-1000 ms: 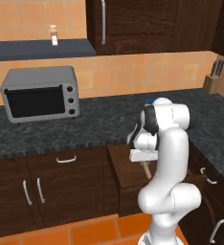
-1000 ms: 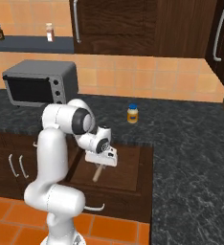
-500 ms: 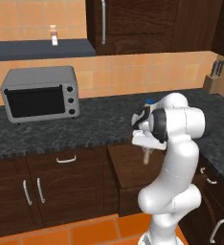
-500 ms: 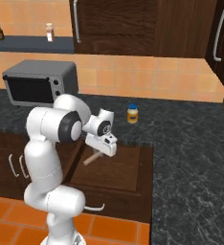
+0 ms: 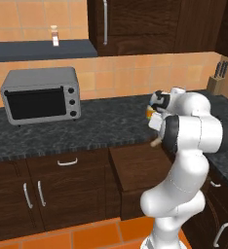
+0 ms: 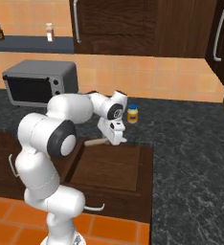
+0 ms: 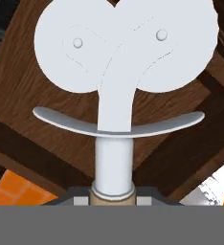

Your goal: Pick the pizza cutter from the drawer and place it on the counter.

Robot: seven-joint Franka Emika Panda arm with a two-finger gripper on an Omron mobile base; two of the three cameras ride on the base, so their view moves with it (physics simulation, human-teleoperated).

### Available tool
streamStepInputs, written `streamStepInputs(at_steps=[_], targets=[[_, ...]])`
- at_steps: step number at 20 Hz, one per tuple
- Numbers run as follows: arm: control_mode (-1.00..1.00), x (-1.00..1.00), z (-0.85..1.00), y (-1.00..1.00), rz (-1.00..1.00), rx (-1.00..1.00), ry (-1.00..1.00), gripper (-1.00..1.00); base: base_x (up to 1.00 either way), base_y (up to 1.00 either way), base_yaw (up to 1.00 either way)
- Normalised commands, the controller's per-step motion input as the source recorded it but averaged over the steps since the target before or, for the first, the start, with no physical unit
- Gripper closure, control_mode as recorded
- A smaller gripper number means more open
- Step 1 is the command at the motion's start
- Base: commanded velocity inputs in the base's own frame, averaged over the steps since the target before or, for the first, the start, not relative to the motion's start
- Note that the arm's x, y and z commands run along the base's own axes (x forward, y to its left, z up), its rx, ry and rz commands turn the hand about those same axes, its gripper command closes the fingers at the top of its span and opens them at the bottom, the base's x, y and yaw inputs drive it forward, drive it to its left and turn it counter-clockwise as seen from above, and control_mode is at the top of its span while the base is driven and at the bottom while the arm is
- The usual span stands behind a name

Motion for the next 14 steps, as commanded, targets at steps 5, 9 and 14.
streamStepInputs(at_steps=[5, 9, 14], targets=[[-1.0, -0.43, 0.66, -1.0, -0.13, -0.07, 0.01, 1.0, 0.0, 0.0, 0.0], [-1.0, -0.91, 0.27, -0.73, -0.02, -0.2, -0.01, 1.0, 0.0, 0.0, 0.0], [-1.0, -0.71, 0.0, -0.96, -0.02, -0.06, 0.0, 1.0, 0.0, 0.0, 0.0]])
